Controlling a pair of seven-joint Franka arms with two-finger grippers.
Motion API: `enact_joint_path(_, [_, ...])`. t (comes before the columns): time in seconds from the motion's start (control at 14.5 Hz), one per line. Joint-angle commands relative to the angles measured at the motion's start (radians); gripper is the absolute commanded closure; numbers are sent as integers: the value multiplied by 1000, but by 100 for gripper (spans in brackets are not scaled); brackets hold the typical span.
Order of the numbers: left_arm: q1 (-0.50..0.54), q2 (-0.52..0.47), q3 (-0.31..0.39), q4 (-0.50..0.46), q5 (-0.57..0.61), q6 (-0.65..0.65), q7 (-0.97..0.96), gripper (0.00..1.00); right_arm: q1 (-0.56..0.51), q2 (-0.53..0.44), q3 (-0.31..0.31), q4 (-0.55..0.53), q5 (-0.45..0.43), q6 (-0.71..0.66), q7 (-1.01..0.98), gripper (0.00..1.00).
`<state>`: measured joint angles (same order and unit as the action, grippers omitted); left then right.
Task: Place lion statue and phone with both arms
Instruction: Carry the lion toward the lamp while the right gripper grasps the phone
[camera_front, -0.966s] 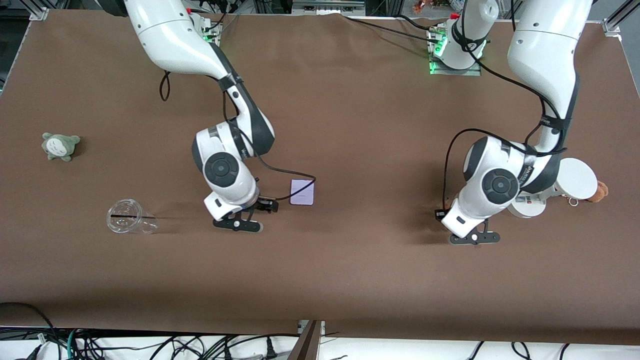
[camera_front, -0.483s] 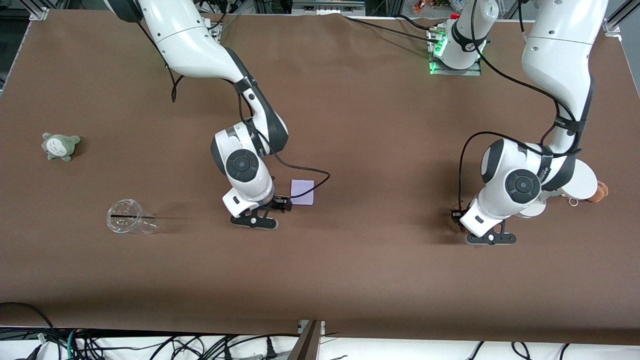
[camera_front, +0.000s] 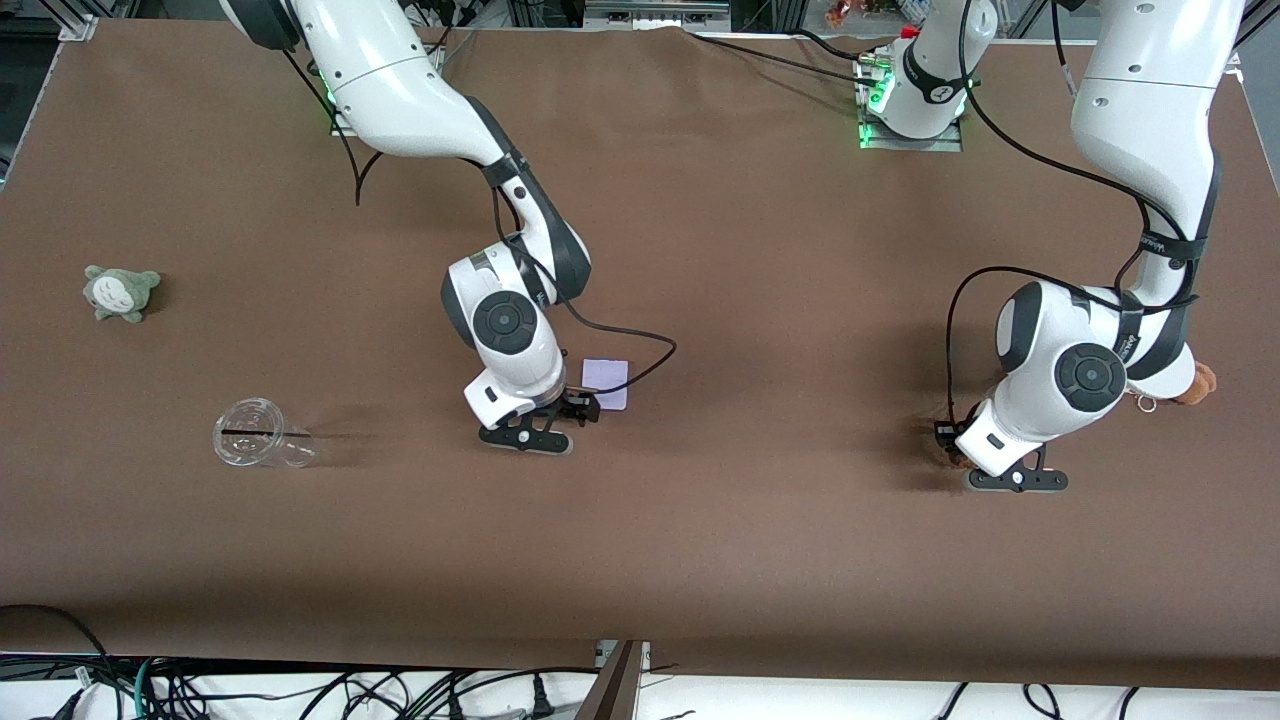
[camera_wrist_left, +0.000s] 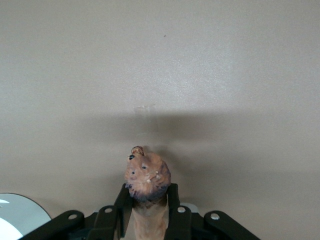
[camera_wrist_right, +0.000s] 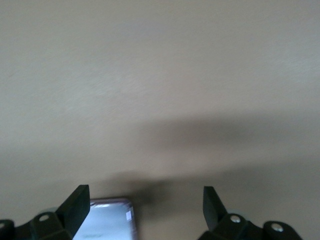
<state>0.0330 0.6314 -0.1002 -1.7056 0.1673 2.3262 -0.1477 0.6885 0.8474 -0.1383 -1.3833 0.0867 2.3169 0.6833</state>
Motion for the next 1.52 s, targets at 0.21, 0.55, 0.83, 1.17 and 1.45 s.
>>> enact_joint_path(0.21, [8, -25, -10, -38, 23, 4, 11, 100, 98, 41, -7, 13, -7, 70, 113, 0])
enact_joint_path(0.55, [8, -25, -10, -40, 23, -19, 11, 0, 121, 62, -9, 10, -10, 73, 107, 0])
enact_joint_path(0.83, [8, -33, -10, -34, 23, -37, 22, 0, 120, 55, -14, 12, -45, 64, 85, 0])
enact_joint_path(1.17, [2, -99, -16, -26, 23, -122, 37, 0, 118, 56, -14, 9, -50, 64, 87, 0])
enact_joint_path(1.45, [1, -179, -38, -25, 12, -180, 37, 0, 118, 59, -14, 4, -56, 64, 84, 0])
